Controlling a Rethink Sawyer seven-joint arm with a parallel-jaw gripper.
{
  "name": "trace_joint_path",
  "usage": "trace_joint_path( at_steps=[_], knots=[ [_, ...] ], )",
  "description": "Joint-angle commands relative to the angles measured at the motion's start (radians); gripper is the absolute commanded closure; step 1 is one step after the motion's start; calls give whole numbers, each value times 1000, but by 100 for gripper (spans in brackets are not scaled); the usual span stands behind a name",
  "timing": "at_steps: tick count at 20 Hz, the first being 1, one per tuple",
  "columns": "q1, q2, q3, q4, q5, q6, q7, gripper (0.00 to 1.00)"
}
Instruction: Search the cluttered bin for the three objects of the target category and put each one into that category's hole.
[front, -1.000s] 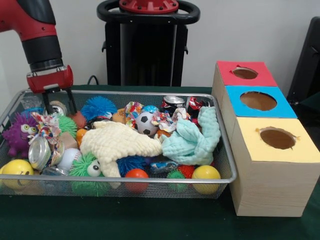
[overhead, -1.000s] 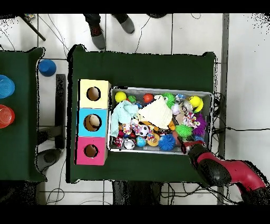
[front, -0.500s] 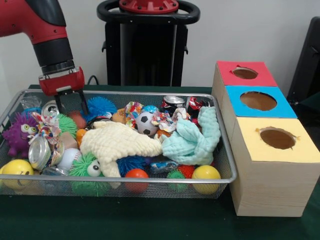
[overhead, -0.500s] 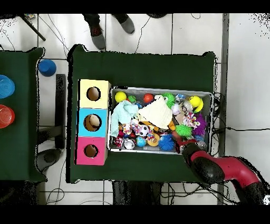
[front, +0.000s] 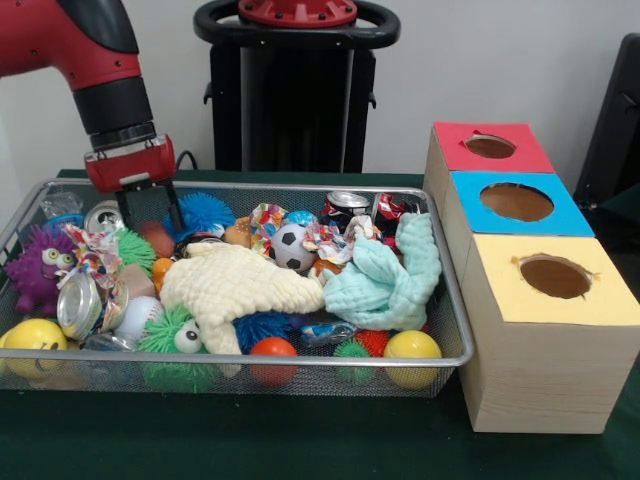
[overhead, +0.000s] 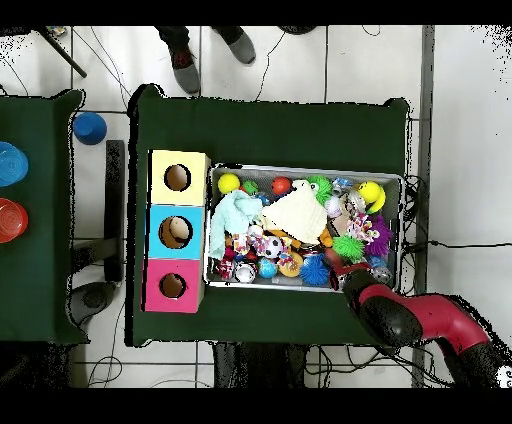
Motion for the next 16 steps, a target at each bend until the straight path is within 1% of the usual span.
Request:
trace_joint_path(
  at_steps=[1,4,6,12,14,16],
  knots=[
    [32,38,-58,-14,-66,-16,-96,100],
    [46,25,-67,-19,-65,-1,-92,100],
    [45,25,-61,-21,-60,4,-106,100],
    [48,24,-62,-22,-69,-8,-117,100],
    [43,21,-38,-14,-79,-10,-161,100],
    [44,1,-30,-1,-76,-10,-160,100]
  ],
)
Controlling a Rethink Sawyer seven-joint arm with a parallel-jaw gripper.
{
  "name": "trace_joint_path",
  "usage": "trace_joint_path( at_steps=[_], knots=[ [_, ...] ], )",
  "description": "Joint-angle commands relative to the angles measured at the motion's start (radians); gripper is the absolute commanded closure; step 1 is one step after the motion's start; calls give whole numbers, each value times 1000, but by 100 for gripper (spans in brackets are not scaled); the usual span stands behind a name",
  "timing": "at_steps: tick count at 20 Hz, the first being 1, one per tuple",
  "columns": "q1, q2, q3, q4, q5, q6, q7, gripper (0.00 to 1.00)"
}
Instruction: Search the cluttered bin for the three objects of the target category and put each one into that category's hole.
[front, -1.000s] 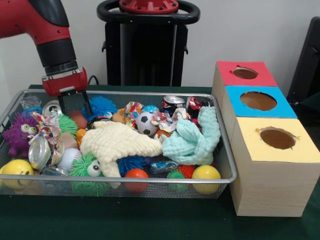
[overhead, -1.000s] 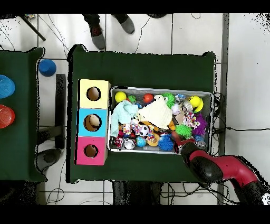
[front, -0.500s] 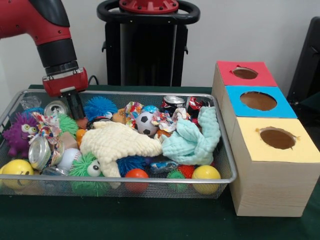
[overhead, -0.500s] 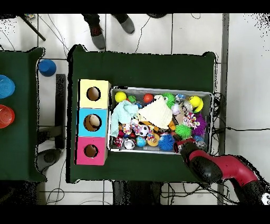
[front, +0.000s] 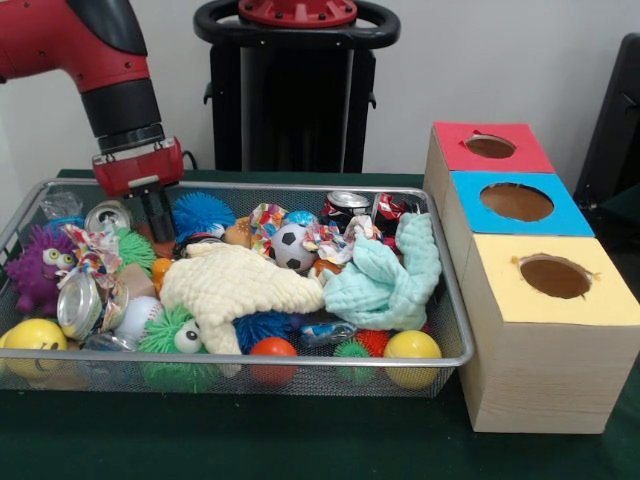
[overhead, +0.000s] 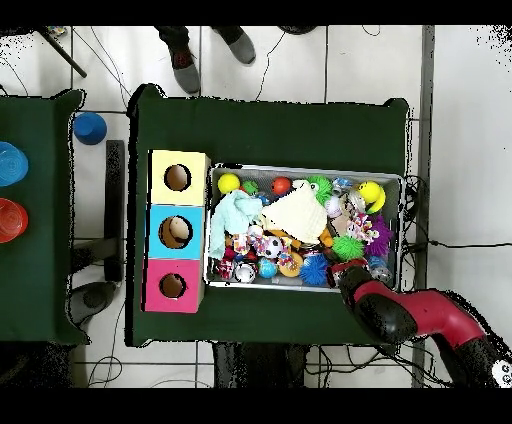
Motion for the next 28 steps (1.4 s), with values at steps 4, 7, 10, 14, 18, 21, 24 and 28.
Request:
trace_joint_path(
  at_steps=[4,7,10,14,18,21,24,28],
  knots=[
    [6,-144,16,84,34,73,-121,100],
    [16,-245,44,134,109,109,-90,100],
    [56,-290,26,158,124,94,-43,100],
    [71,-293,-8,164,104,28,-2,0],
    [82,-296,-22,157,106,14,15,0],
    [80,-293,-22,153,106,13,7,0],
    [77,-288,-23,150,102,8,1,0],
    [72,-262,-3,136,70,3,-51,0]
  ],
)
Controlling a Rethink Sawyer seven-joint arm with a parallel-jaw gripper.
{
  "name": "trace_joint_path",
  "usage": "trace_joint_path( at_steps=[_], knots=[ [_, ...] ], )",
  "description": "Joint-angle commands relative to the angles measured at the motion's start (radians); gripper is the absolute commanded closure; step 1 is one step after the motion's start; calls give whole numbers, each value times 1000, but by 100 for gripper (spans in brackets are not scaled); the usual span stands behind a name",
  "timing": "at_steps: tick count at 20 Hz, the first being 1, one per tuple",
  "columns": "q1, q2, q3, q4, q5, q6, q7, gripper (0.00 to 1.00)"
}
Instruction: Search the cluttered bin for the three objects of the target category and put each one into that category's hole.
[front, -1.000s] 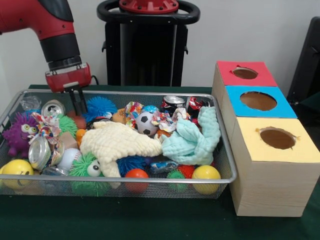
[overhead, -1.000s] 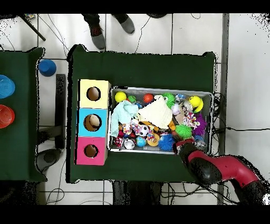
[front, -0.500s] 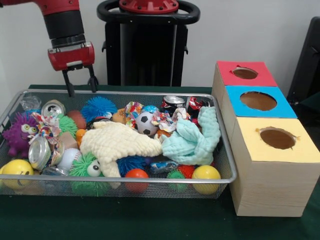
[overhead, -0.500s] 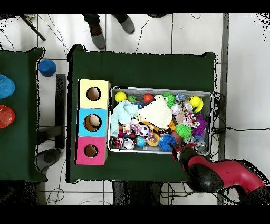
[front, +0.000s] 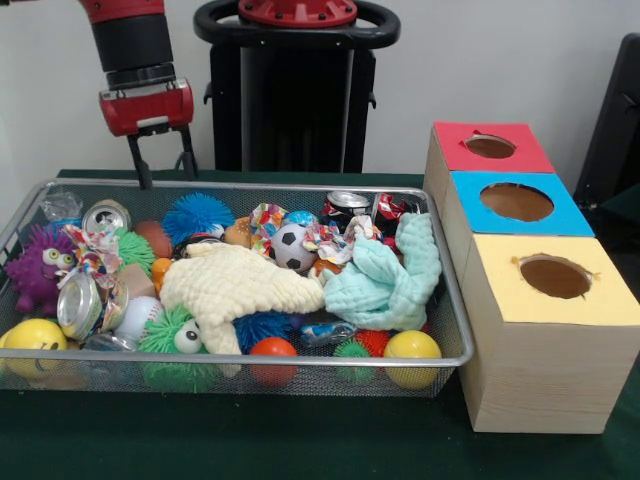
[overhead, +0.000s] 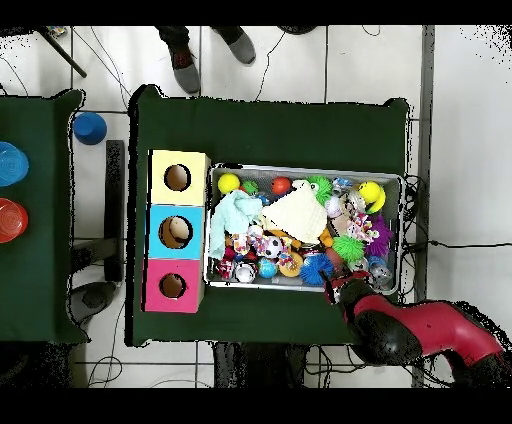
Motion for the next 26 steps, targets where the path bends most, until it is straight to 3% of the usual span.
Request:
trace_joint_path(
  at_steps=[1,9,14,20,26],
  knots=[
    [9,23,-20,-28,-28,-1,-43,0],
    [124,73,-148,-61,-92,-121,124,0],
    [326,41,-355,-91,-112,-298,272,0],
    [509,20,-580,-71,39,-483,292,0],
    [592,35,-680,-42,168,-593,261,0]
  ],
)
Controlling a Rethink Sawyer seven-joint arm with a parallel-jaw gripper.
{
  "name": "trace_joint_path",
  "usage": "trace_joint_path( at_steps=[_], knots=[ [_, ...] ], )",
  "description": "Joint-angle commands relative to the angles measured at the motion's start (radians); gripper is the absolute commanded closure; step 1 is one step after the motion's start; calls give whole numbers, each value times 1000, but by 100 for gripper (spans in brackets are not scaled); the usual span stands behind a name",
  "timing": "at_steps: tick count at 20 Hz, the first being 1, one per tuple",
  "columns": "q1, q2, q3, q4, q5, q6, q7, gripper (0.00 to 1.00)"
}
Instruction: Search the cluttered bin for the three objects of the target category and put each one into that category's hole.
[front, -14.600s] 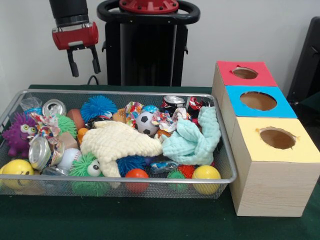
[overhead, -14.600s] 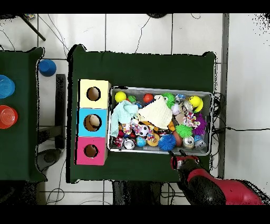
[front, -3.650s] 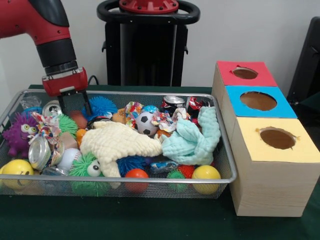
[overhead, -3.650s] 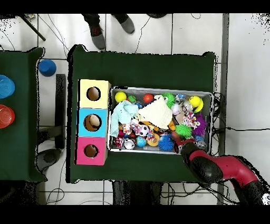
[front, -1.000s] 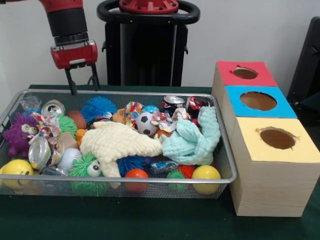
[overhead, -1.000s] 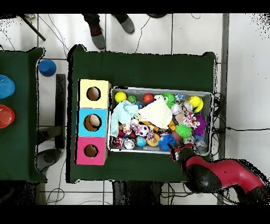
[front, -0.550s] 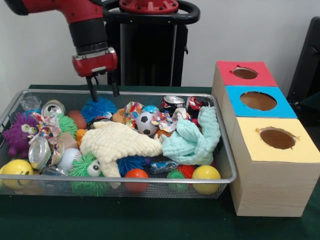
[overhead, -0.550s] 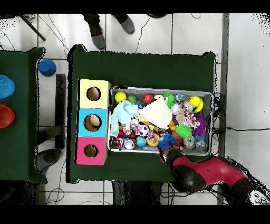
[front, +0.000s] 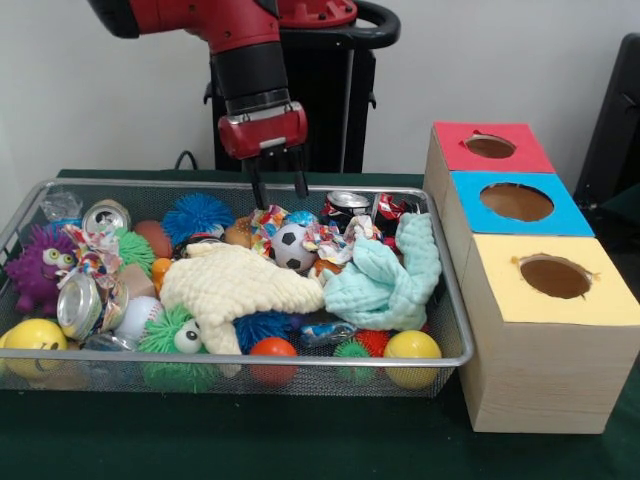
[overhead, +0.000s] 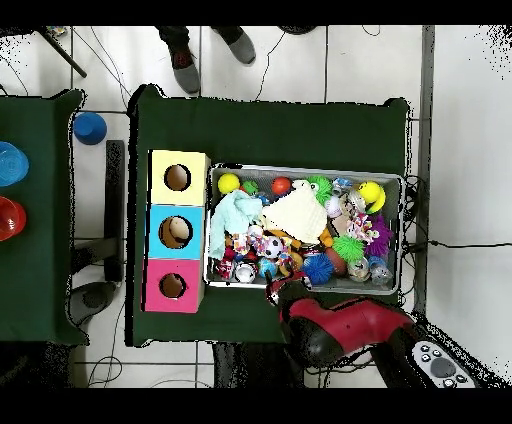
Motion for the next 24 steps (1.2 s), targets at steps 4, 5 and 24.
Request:
trace_joint_path(
  at_steps=[4,5,24],
  knots=[
    [65,18,-215,-38,152,-141,210,0],
    [64,19,-214,-37,157,-146,203,0],
    [122,-91,-150,-1,287,-205,217,0]
  ],
)
